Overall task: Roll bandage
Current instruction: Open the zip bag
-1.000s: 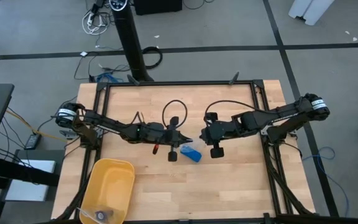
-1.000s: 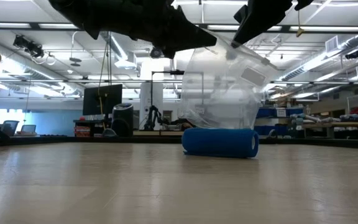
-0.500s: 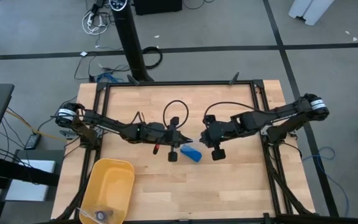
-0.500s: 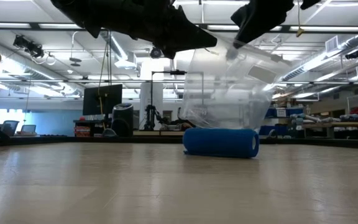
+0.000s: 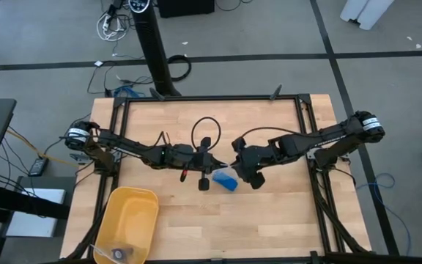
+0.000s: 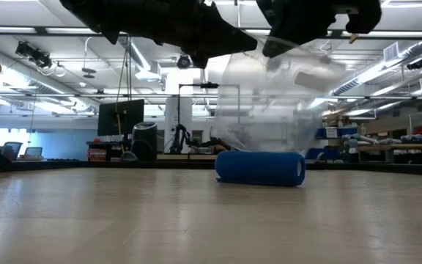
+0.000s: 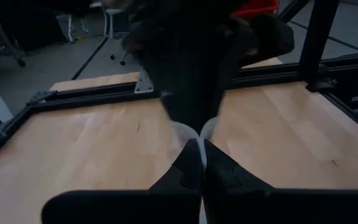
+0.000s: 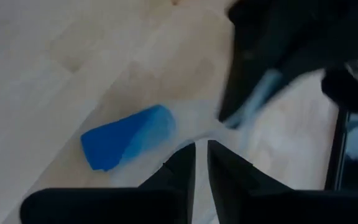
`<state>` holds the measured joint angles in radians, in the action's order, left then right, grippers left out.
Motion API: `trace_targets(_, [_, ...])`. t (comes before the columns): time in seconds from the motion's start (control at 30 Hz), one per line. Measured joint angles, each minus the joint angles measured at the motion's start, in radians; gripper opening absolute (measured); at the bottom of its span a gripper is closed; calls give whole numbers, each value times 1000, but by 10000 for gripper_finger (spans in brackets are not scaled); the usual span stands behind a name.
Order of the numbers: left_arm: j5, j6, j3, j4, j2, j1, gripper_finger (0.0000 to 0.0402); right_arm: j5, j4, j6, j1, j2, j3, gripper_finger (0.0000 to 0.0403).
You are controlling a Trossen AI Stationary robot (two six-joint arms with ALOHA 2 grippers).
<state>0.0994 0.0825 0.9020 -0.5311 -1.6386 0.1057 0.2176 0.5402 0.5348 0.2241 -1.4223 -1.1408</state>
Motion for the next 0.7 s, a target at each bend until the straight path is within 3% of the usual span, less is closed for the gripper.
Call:
trace_targets(0.2, [-1,-31,0,-1,3,-1,1,8,4,47,38,0,0,73])
trace_targets(0.43, [5,-67,0,-30,11,-1,1,10,62,-230,5,1,0,68])
trace_targets(0.7, [46,-103,-20,-31,10,-1,1,20,35,-394,-38,1,0,55])
